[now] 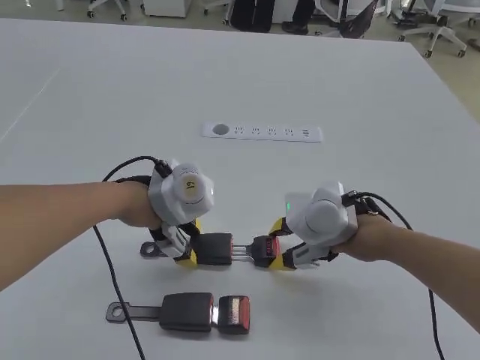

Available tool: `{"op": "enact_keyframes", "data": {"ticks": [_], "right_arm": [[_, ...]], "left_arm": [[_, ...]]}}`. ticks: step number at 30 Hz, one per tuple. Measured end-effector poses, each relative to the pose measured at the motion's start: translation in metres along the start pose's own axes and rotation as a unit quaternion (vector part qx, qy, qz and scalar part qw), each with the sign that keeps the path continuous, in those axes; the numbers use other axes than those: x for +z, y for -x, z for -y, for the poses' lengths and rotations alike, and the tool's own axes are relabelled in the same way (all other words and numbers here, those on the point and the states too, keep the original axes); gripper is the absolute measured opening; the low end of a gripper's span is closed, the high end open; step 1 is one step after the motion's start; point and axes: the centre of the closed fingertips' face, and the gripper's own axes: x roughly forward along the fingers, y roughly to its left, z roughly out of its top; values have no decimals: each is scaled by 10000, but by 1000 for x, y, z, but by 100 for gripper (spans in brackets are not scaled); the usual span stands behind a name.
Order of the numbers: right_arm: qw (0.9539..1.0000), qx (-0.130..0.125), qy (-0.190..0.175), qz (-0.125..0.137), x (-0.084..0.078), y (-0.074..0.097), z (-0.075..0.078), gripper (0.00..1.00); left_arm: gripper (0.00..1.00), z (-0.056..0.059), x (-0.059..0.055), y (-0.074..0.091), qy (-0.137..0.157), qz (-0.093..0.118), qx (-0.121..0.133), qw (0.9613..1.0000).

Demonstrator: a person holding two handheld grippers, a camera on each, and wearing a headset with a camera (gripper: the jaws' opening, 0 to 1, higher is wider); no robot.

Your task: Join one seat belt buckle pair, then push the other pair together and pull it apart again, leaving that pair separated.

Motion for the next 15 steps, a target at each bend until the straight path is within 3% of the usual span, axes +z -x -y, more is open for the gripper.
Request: {"op": "enact_keyframes", "data": {"ticks": [15], "right_arm": [[10000,79,30,19,6,-6,-1,30]], "left_arm": [[31,1,0,0,34,28,21,10000]]}}
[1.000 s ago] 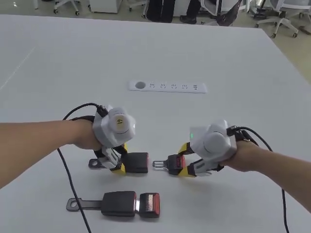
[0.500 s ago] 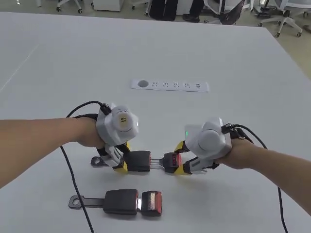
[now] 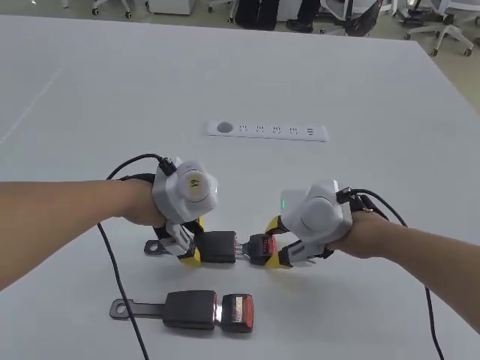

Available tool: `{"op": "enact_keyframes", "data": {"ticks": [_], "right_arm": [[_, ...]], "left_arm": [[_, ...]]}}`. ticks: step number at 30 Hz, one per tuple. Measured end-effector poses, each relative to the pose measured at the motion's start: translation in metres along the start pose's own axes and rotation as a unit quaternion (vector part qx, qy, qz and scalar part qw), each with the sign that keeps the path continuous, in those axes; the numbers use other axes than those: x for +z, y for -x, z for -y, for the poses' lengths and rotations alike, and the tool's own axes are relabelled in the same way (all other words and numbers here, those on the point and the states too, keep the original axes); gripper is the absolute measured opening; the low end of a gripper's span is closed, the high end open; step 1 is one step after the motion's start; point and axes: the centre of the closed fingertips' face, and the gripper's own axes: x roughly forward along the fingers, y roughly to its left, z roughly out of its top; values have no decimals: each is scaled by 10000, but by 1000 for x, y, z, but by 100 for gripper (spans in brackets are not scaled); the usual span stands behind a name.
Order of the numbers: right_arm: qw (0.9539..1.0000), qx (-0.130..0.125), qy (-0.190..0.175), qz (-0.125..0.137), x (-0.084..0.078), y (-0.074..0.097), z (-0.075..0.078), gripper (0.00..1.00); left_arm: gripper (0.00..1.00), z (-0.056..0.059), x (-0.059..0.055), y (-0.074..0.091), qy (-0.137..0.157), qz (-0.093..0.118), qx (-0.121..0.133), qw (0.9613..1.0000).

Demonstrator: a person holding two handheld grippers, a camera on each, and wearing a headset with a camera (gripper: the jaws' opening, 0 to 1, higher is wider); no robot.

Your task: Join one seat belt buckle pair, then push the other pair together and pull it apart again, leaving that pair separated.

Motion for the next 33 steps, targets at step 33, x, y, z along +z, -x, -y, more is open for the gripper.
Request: {"op": "enact_keyframes", "data": {"ticks": [33], "right_arm": [[9995,-79,-228,188,0,-4,2,29]], "left_arm": [[31,0,1,0,26,58,13,10000]]}}
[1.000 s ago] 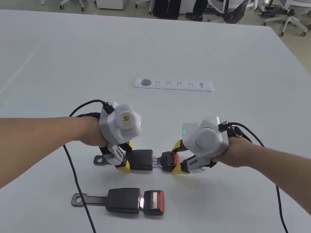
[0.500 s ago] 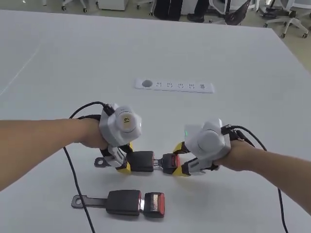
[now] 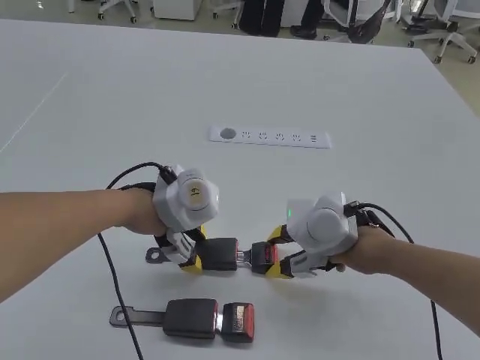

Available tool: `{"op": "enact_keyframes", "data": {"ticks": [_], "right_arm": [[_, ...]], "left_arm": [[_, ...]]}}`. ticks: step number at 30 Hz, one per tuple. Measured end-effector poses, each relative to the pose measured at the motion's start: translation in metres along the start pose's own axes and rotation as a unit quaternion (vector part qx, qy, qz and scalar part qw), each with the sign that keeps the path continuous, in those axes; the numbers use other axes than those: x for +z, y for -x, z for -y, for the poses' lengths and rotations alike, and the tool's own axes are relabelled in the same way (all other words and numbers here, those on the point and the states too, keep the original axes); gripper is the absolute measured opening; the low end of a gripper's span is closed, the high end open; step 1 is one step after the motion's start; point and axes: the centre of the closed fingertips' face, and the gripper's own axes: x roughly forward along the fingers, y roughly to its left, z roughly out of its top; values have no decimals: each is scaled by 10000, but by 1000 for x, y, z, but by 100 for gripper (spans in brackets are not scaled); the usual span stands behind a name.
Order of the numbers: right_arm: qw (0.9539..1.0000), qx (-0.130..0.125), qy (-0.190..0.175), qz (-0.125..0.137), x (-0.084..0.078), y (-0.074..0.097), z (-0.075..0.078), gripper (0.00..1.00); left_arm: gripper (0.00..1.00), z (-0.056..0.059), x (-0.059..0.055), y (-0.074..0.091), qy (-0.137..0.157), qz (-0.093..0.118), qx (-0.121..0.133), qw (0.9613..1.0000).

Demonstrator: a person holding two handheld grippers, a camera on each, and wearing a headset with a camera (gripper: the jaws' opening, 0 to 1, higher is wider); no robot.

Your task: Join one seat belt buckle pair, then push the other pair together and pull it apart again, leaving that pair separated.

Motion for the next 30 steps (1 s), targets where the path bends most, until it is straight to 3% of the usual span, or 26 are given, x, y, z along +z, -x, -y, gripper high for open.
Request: {"op": "enact_keyframes", "data": {"ticks": [30], "right_arm": [[9997,24,1,-242,3,-3,-2,28]], "left_arm": [[30,0,-2,0,83,70,-3,9999]]}}
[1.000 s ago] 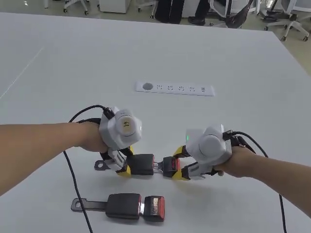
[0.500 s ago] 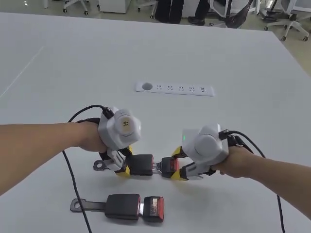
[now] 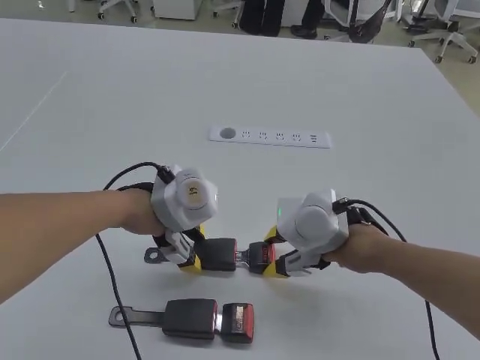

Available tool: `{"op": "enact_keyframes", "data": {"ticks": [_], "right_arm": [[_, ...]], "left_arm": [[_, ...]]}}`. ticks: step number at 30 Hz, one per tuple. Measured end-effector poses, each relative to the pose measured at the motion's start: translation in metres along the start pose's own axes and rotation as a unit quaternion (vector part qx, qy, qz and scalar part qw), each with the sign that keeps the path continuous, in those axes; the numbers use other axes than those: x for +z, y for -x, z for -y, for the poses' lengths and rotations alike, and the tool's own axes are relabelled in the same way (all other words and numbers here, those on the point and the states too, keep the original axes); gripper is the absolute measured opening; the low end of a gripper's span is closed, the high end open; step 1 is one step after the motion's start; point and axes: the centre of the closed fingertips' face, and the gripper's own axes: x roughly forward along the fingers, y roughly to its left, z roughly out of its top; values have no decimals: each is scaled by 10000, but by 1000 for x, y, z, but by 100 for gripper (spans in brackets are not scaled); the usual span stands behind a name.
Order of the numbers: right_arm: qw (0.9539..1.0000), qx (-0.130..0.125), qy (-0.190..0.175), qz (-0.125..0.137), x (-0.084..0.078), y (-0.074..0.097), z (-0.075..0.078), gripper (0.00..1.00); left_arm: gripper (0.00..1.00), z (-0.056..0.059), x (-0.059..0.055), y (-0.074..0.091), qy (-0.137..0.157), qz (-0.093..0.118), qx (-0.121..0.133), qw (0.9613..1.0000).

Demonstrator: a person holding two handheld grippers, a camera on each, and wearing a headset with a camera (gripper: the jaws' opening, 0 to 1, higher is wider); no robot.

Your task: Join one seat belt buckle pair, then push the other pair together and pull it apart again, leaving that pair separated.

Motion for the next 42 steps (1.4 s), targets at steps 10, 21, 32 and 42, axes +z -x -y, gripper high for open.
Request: {"op": "enact_keyframes", "data": {"ticks": [10,21,32,42], "right_arm": [[9999,-28,-102,56,9,-3,1,27],[9999,-20,-159,-34,13,-5,-2,26],[9998,23,-169,-81,14,-7,-1,25],[9998,78,-96,-158,14,-8,0,25]], "left_arm": [[30,1,2,0,-14,24,5,10000],[30,-1,0,0,-103,95,8,9999],[29,1,3,0,-296,43,-30,9995],[29,1,3,0,-319,100,-56,9994]]}}
